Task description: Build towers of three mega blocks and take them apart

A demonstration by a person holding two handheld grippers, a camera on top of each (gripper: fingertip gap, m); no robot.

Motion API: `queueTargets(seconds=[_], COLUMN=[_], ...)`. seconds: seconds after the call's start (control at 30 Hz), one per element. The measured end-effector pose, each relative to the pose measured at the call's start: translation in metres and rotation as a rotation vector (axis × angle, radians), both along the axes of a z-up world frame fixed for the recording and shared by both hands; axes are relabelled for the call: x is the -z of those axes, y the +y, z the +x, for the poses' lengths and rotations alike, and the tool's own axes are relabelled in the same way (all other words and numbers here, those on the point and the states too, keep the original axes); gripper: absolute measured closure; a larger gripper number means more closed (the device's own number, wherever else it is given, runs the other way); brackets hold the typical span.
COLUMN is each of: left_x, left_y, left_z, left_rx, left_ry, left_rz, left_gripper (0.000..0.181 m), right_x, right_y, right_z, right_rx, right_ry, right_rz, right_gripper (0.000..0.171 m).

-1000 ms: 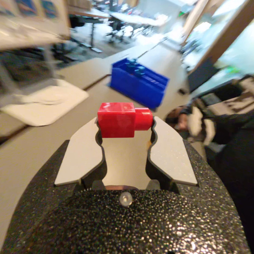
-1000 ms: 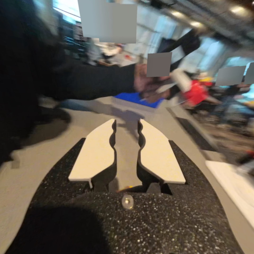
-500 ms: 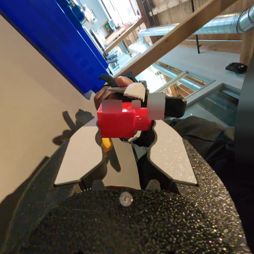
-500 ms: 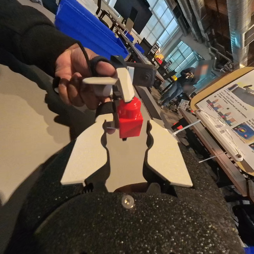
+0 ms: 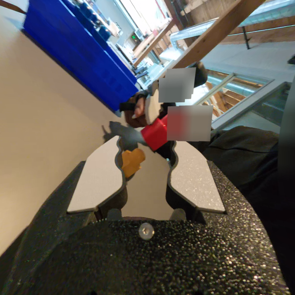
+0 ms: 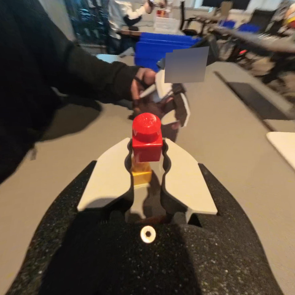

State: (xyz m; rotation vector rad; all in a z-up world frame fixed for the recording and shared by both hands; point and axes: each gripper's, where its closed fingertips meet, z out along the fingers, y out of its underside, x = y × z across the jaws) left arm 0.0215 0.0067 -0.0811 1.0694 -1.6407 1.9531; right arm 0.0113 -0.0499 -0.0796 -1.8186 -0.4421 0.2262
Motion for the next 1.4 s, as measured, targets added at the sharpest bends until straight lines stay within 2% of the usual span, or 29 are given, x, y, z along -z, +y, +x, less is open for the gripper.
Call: queueTargets(seconds=[0.07,0.13,0.2,0.37,0.5,0.6,0.93,1.1,1.27,1.4], left_x=[0.015,0.027,0.023,0.03,0.034,0.035,0.045,0.055,0.057,0.053], left_y=[0.011,0.016,0.017,0.012,0.009,0.008,-0.001,-0.014,-0.02,-0.031], left_z=[0.002,0.001,-0.003,-0.006,-0.008,-0.009,-0.014,-0.027,-0.035,-0.035], left_rx=[-0.022,-0.022,0.004,0.022,0.032,0.04,0.073,0.148,0.191,0.154], left_ry=[0.017,0.047,0.052,0.051,0.049,0.056,0.044,-0.008,-0.06,-0.258], left_rz=[0.053,0.076,0.045,0.105,0.134,0.141,0.229,0.344,0.382,0.49], left_gripper=[0.126,0.126,0.13,0.13,0.13,0.13,0.13,0.13,0.131,0.136], right_x=[-0.001,0.002,0.007,0.015,0.037,0.039,0.046,0.05,0.052,0.053], right_y=[-0.008,-0.01,-0.01,0.0,-0.001,-0.001,-0.004,-0.006,-0.007,-0.003], right_z=[-0.006,-0.007,-0.008,-0.012,-0.012,-0.013,-0.015,-0.016,-0.015,-0.017], right_rx=[-0.083,-0.116,-0.144,-0.193,-0.184,-0.175,-0.183,-0.181,-0.189,-0.191], right_ry=[0.076,0.073,0.035,0.024,-0.001,0.026,-0.08,-0.195,-0.318,-0.341], right_rz=[-0.059,-0.107,-0.154,-0.213,-0.287,-0.275,-0.284,-0.386,-0.551,-0.606], right_gripper=[0.135,0.135,0.135,0.135,0.135,0.135,0.135,0.135,0.135,0.135])
